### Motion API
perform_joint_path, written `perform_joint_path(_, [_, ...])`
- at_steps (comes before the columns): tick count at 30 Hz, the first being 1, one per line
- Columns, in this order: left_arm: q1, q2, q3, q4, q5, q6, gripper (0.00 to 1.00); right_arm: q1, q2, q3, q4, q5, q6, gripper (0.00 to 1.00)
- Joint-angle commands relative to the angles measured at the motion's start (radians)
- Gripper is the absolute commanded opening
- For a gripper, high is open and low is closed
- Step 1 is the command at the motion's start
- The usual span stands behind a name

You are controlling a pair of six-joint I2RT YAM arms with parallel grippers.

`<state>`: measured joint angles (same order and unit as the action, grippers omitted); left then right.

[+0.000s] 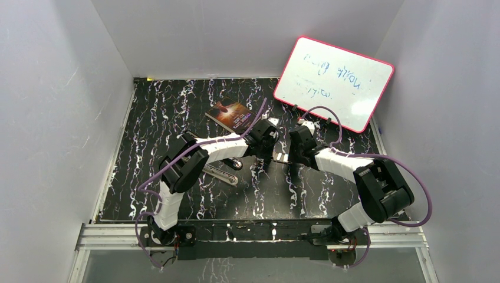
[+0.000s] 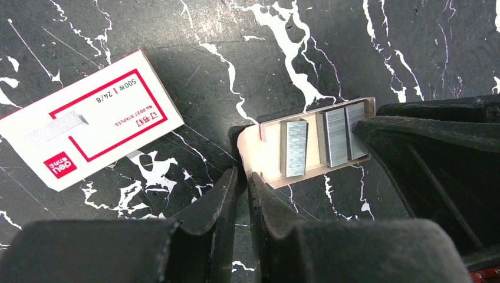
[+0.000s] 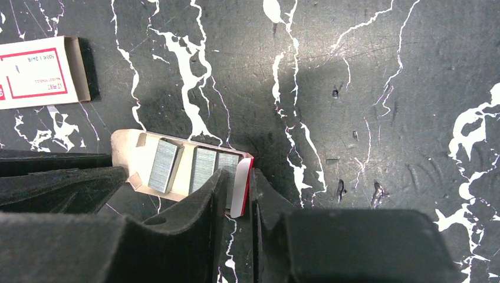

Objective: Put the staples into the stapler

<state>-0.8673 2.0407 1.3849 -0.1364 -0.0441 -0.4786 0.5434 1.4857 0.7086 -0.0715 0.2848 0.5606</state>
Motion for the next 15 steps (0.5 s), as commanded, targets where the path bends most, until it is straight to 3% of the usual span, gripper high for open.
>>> perform_joint_path(1, [0.004, -0.040, 0.003, 0.006, 0.003, 0.008, 0.12, -0.001, 0.005, -0.004, -0.007, 0.006, -0.007, 0.28])
perform_joint_path(4, [0.004, -0.038, -0.007, 0.034, 0.044, 0.006, 0.13, 0.000, 0.005, -0.004, -0.007, 0.006, -0.007, 0.28])
perform_joint_path(8, [0.004, -0.035, -0.019, 0.078, 0.099, -0.004, 0.24, 0.000, 0.005, -0.006, -0.007, 0.005, -0.006, 0.28])
perform_joint_path(15, [0.005, -0.024, -0.011, 0.069, 0.094, -0.009, 0.23, -0.001, 0.005, -0.006, -0.007, 0.007, -0.007, 0.28])
